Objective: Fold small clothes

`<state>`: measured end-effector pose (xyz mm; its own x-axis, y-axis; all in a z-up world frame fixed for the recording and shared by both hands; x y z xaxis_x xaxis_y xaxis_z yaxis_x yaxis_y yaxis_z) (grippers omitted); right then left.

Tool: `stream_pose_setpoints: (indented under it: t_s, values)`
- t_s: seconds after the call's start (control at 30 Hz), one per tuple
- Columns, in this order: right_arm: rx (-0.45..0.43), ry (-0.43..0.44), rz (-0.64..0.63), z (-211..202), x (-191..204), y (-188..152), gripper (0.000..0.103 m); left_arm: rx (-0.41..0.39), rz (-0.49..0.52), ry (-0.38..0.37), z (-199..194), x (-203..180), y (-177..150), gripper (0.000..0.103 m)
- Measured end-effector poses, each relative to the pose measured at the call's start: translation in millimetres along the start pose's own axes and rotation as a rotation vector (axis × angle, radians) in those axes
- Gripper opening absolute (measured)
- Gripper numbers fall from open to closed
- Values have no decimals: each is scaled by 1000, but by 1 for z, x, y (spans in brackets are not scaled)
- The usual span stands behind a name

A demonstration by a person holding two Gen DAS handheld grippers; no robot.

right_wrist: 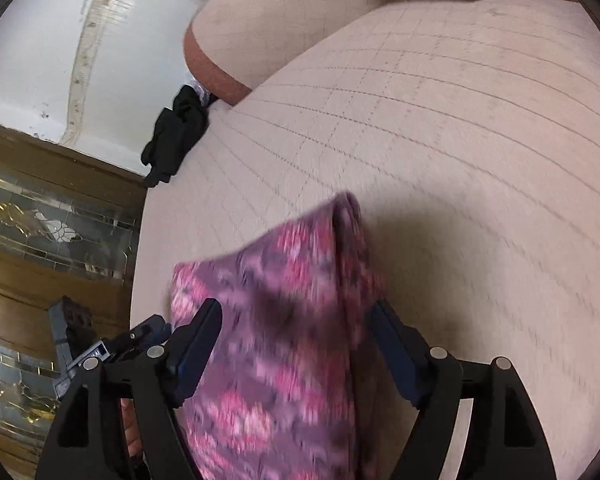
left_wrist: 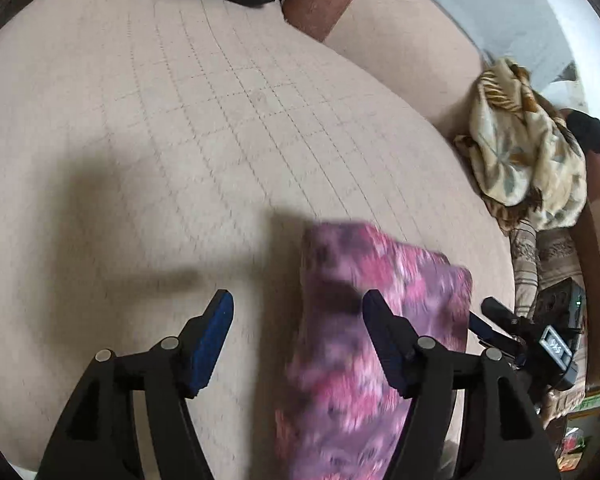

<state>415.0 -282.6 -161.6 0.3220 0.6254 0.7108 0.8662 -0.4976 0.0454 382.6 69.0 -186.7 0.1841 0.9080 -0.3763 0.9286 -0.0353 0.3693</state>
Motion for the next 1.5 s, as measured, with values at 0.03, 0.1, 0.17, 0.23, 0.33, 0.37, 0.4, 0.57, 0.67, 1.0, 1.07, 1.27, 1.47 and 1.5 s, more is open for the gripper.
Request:
stream_pose_setpoints:
  t_s: [0.03,0.1,0.17,0.23,0.33,0.37,0.4,0.57,0.67,1.0,1.07,1.27,1.47,1.5]
  values:
    - [6,-10,-1,6,-1,7,81,13,0,-12,6,-1,6,66]
    - [28,-24,3,22,-5,18,81,18,-8,-30,17,-3,11,66]
    - [58,-10,14,34,-9,22,71,45,-28,-46,33,0,12,66]
    - [84,-7,29,45,-14,26,59,69,-96,-76,49,14,10,65]
    - [90,9,39,43,-19,29,32,41,-119,-180,40,14,9,35]
    - [98,31,49,40,-21,29,26,31,-115,-189,35,12,9,31]
    - [108,62,62,36,-24,28,25,25,-100,-177,32,10,10,29]
    - [85,62,9,28,-13,26,21,-52,-28,-125,19,-3,9,26]
    - [56,67,-11,28,-7,25,21,-28,-22,-105,37,8,9,26]
    - [7,43,10,17,-17,3,58,-10,-170,-225,28,46,-20,54]
    - [-30,3,-26,0,-12,-21,73,-19,-105,-137,15,38,-40,61]
    - [-16,-52,-35,-29,-32,-115,59,29,-34,-59,-12,23,-117,55]
    - [-79,-127,-11,-45,-47,-130,16,104,14,87,-15,16,-135,0]
    - [-91,-141,-6,-47,-49,-129,14,100,18,93,-17,16,-138,0]
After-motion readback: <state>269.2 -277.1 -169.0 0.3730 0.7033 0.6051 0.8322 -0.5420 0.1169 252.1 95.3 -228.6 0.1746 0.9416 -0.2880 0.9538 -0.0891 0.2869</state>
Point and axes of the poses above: each gripper's, at about its wrist camera, not at the fingertips, and z roughly the way its jaws point, x to its left, y to its top, the point moved 3 cm from there along z, roughly the way its jaws point, and after that the axes turned 14 degrees about z, right-handed, at the moved point
